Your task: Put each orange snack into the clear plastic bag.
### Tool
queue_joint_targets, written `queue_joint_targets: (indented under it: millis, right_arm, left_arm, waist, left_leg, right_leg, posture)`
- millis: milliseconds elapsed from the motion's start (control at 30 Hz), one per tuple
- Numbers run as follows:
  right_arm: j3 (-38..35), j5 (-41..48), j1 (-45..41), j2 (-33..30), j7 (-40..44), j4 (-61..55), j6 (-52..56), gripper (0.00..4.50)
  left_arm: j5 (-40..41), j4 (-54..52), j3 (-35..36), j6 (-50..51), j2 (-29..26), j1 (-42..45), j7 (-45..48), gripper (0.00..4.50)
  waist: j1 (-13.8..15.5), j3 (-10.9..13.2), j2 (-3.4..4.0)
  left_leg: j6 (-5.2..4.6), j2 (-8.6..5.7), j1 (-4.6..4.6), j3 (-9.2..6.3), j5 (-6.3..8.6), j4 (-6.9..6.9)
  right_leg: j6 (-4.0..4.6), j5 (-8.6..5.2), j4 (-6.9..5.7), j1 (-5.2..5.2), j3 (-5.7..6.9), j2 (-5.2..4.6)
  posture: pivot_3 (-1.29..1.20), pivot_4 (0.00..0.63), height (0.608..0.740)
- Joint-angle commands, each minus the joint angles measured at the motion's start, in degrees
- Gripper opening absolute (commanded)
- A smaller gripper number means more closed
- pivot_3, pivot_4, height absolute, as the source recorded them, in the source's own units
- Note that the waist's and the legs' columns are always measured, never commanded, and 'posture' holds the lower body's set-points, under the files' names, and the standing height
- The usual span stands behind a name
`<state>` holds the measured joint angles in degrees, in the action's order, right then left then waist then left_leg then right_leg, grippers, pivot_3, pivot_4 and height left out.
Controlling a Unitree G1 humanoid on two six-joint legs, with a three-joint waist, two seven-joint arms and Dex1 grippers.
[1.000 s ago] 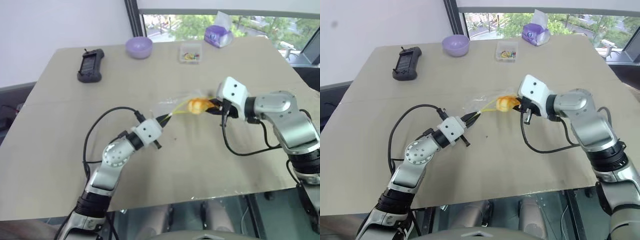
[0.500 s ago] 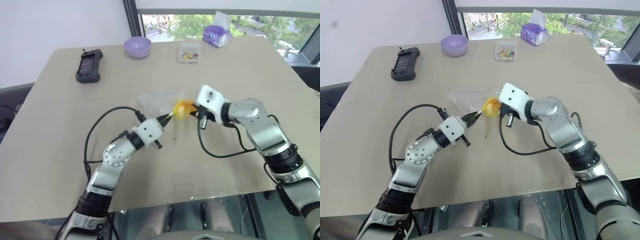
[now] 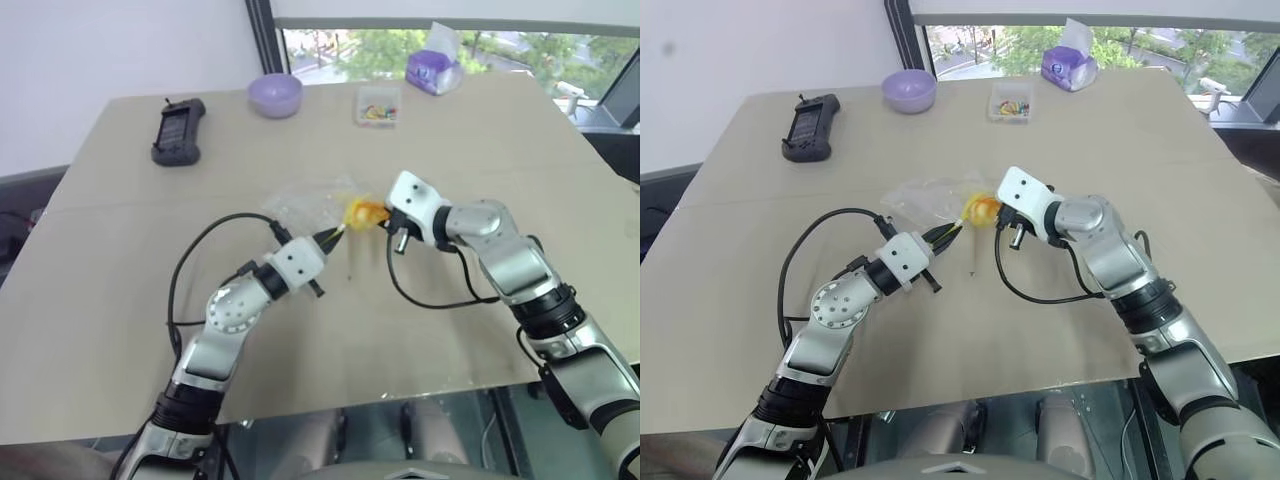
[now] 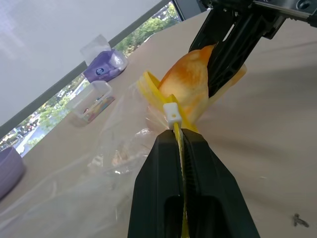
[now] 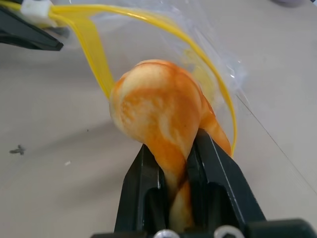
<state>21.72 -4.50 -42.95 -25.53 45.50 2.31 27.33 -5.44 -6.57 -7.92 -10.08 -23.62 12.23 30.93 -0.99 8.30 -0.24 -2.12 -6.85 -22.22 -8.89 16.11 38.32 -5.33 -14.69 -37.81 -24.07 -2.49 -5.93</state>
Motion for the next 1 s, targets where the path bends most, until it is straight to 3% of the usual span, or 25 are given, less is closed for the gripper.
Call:
queue_joint_targets:
  millis: [33, 167, 400, 700, 1000]
  right_arm:
    - [-5.89, 4.71, -2.84, 2.18, 0.23, 1.36, -0.82, 0.25]
    - [-11.95, 13.31, -3.91, 7.13, 1.85, 2.27, 2.26, 0.25]
    - [-8.82, 10.32, -4.02, 8.13, 0.25, 4.35, -1.50, 0.25]
    - [0.08, -6.01, -4.80, 4.58, -5.70, 13.52, -32.99, 0.25]
    - [4.09, -18.60, -9.04, 2.18, -13.16, 27.06, -52.07, 0.25]
  left_arm:
    - [0.35, -1.66, -0.12, -0.18, 0.15, -0.01, -0.29, 0.00]
    - [0.57, -1.39, -0.51, -0.19, 0.38, 0.26, 0.04, 0.00]
    - [0.81, -0.69, -1.03, -0.34, 0.51, 1.24, 0.32, 0.00]
    - [1.13, -0.33, -1.19, -0.37, 0.38, 1.59, 0.89, 0.00]
    - [1.07, 0.06, -1.44, -0.51, 0.81, 2.06, 0.96, 0.00]
  waist:
    - [0.03, 0.00, 0.00]
    - [-0.16, 0.00, 0.00]
    - [0.05, 0.00, 0.00]
    - [-0.33, 0.00, 0.00]
    - [-1.27, 0.00, 0.00]
  left_leg:
    - [0.00, 0.00, 0.00, 0.00, 0.00, 0.00]
    - [0.00, 0.03, 0.00, -0.01, 0.00, -0.01]
    - [0.00, 0.00, 0.00, -0.02, 0.00, 0.00]
    - [0.01, 0.00, 0.01, 0.03, -0.01, 0.00]
    - [0.02, 0.00, 0.03, 0.04, -0.01, 0.00]
  right_leg:
    - [0.00, 0.00, -0.01, 0.00, 0.00, 0.00]
    - [0.00, 0.00, -0.01, -0.01, -0.02, 0.03]
    - [0.00, 0.00, -0.02, 0.00, 0.01, 0.00]
    - [0.00, 0.00, -0.05, -0.04, -0.01, 0.02]
    - [0.00, 0.00, -0.06, -0.04, -0.02, 0.04]
  posture:
    - [0.00, 0.150, 0.736]
    - [0.00, 0.150, 0.736]
    - [0.00, 0.150, 0.736]
    - [0.00, 0.150, 0.736]
    - [0.00, 0.150, 0.736]
